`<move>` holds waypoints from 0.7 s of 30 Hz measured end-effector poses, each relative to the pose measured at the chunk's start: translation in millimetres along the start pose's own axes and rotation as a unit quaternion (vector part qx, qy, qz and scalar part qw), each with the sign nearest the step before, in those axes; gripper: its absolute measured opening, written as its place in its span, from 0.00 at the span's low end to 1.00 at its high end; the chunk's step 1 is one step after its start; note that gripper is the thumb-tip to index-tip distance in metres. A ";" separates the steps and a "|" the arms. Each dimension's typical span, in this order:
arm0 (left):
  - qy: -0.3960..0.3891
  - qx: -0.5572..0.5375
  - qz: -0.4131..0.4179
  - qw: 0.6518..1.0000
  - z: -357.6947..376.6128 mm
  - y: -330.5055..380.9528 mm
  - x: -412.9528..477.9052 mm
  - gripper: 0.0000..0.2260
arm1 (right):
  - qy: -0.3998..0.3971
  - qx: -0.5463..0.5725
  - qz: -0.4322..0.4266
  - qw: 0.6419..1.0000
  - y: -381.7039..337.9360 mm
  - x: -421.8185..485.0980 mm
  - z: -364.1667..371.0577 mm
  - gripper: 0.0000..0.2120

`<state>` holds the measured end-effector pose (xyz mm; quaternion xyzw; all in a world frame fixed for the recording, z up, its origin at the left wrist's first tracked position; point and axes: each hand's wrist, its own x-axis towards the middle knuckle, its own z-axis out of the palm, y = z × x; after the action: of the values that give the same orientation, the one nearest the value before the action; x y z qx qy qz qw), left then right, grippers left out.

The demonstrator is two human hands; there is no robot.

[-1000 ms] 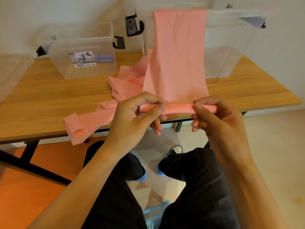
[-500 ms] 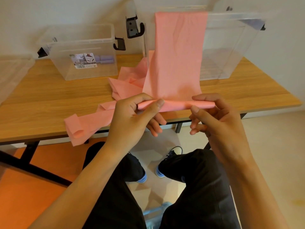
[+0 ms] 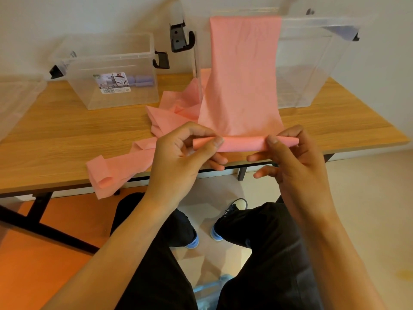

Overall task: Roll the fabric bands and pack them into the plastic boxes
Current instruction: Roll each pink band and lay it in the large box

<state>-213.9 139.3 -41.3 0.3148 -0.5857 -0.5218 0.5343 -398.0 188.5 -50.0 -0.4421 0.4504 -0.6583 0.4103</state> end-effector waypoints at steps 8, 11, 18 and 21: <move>0.013 0.035 0.018 0.999 1.3 -1.4 -5.4 0.03 | 0.027 0.010 -0.017 0.999 -2.3 -3.3 3.6 0.07; -0.013 0.036 0.020 0.999 0.9 -0.8 -8.2 0.07 | 0.028 0.028 -0.005 0.999 -5.2 -5.9 3.1 0.13; -0.003 0.041 0.021 0.999 0.7 -1.5 -8.3 0.04 | -0.010 0.019 -0.010 1.000 -9.8 -6.4 -4.0 0.13; -0.015 0.034 0.030 0.999 2.1 0.6 -6.5 0.04 | 0.002 -0.009 -0.027 1.000 -8.5 -7.5 -4.8 0.11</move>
<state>-214.3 146.0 -42.4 0.3072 -0.6204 -0.4898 0.5299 -401.7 198.8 -44.4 -0.4564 0.4446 -0.6664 0.3873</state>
